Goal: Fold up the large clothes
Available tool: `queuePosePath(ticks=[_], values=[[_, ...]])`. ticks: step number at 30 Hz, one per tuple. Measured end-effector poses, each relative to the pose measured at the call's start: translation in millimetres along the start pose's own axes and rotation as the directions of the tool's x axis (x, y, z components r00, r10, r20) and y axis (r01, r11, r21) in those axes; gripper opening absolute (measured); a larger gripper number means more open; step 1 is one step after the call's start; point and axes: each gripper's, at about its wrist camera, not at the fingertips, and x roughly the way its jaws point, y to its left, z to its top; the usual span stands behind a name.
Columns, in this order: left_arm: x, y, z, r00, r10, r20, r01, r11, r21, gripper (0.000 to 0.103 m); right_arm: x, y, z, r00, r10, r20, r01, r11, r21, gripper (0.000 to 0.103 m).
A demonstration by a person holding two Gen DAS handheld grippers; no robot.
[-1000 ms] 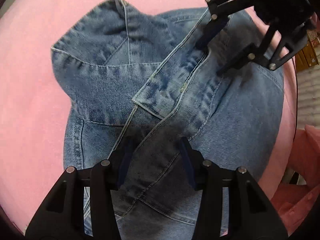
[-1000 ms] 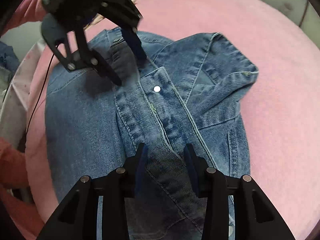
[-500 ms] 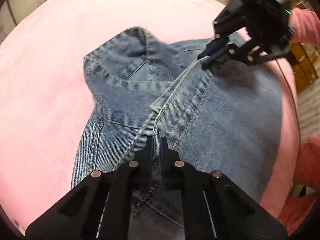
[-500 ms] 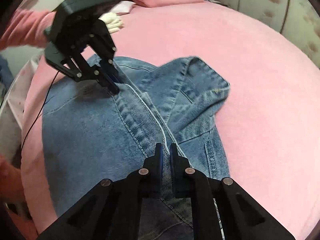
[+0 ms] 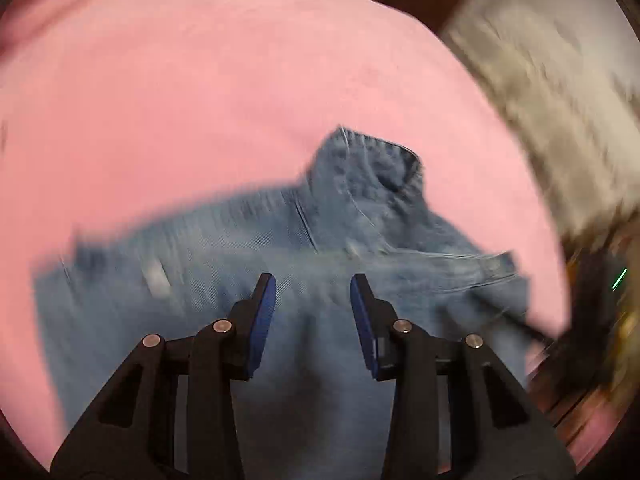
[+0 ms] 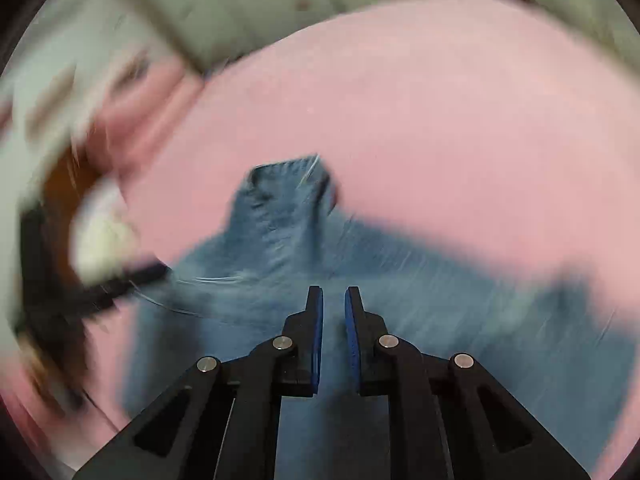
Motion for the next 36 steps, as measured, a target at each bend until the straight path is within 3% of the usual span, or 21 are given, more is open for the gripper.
queuePosePath(ticks=[2,3,7,10,12,14,15,17,18,19,21,22,23,24,25,26,27,29,31,33,36], values=[[12,-3,-29,0.998,-0.043,-0.039,0.039,0.994,-0.098,0.018,18,0,-33,0.998,0.045,-0.044,-0.041,0.995,0.091,0.001],[26,-12,-49,0.997,-0.046,-0.059,0.039,0.994,-0.106,0.015,28,3,-49,0.997,0.050,-0.056,-0.043,0.993,0.106,0.001],[55,-22,-79,0.994,0.027,-0.108,-0.038,0.994,-0.100,0.015,52,16,-75,0.988,0.139,-0.065,-0.131,0.984,0.120,0.001],[60,-14,-74,0.996,0.037,-0.077,-0.046,0.992,-0.115,0.013,63,18,-72,0.993,0.097,-0.065,-0.093,0.994,0.065,0.001],[51,1,-62,0.992,0.121,-0.031,-0.124,0.986,-0.113,0.013,69,20,-66,0.996,0.082,-0.043,-0.079,0.994,0.073,0.000],[41,31,-49,0.961,0.276,0.011,-0.272,0.953,-0.129,0.012,51,-15,-53,1.000,0.007,0.001,-0.007,0.993,0.121,0.000],[35,45,-45,0.940,0.340,0.013,-0.335,0.931,-0.143,0.012,31,-43,-44,0.995,-0.087,0.042,0.079,0.982,0.172,0.000],[21,91,-45,0.858,0.514,-0.005,-0.505,0.841,-0.195,0.012,-4,-89,-42,0.981,-0.163,0.104,0.126,0.948,0.293,0.000],[17,103,-46,0.841,0.541,-0.006,-0.529,0.821,-0.214,0.012,-14,-102,-42,0.976,-0.182,0.119,0.134,0.933,0.333,0.000],[10,120,-49,0.832,0.554,-0.013,-0.540,0.806,-0.241,0.012,-32,-119,-45,0.954,-0.273,0.123,0.209,0.902,0.379,0.000],[-3,136,-52,0.838,0.546,-0.022,-0.529,0.800,-0.284,0.013,-51,-126,-47,0.923,-0.362,0.131,0.286,0.874,0.393,0.000],[-1,132,-53,0.844,0.536,-0.019,-0.517,0.803,-0.297,0.013,-62,-120,-48,0.876,-0.468,0.118,0.390,0.831,0.396,0.000],[-7,127,-54,0.847,0.531,-0.013,-0.510,0.808,-0.295,0.013,-65,-115,-49,0.863,-0.489,0.127,0.410,0.824,0.391,0.000],[-11,111,-56,0.861,0.508,0.008,-0.488,0.832,-0.264,0.013,-69,-102,-51,0.862,-0.486,0.146,0.406,0.834,0.374,0.000],[-11,97,-58,0.876,0.481,0.024,-0.464,0.856,-0.228,0.013,-68,-83,-56,0.884,-0.436,0.167,0.366,0.869,0.333,0.000],[-9,73,-62,0.913,0.406,0.032,-0.396,0.903,-0.166,0.013,-60,-59,-62,0.919,-0.355,0.171,0.302,0.914,0.271,0.000],[-13,62,-66,0.935,0.354,0.022,-0.348,0.928,-0.134,0.013,-53,-43,-66,0.940,-0.302,0.157,0.263,0.937,0.231,0.000],[1,14,-77,0.976,0.213,-0.049,-0.216,0.974,-0.064,0.013,-15,10,-90,0.994,-0.096,0.045,0.089,0.987,0.131,0.000],[17,-14,-82,0.986,0.115,-0.117,-0.123,0.990,-0.067,0.013,25,49,-115,0.995,0.054,-0.082,-0.044,0.991,0.124,0.000],[31,-28,-83,0.987,0.026,-0.158,-0.041,0.995,-0.088,0.013,53,75,-137,0.978,0.125,-0.166,-0.101,0.985,0.143,0.000],[44,-30,-88,0.975,0.047,-0.219,-0.066,0.995,-0.077,0.013,80,91,-172,0.956,0.143,-0.255,-0.097,0.978,0.186,0.000]])
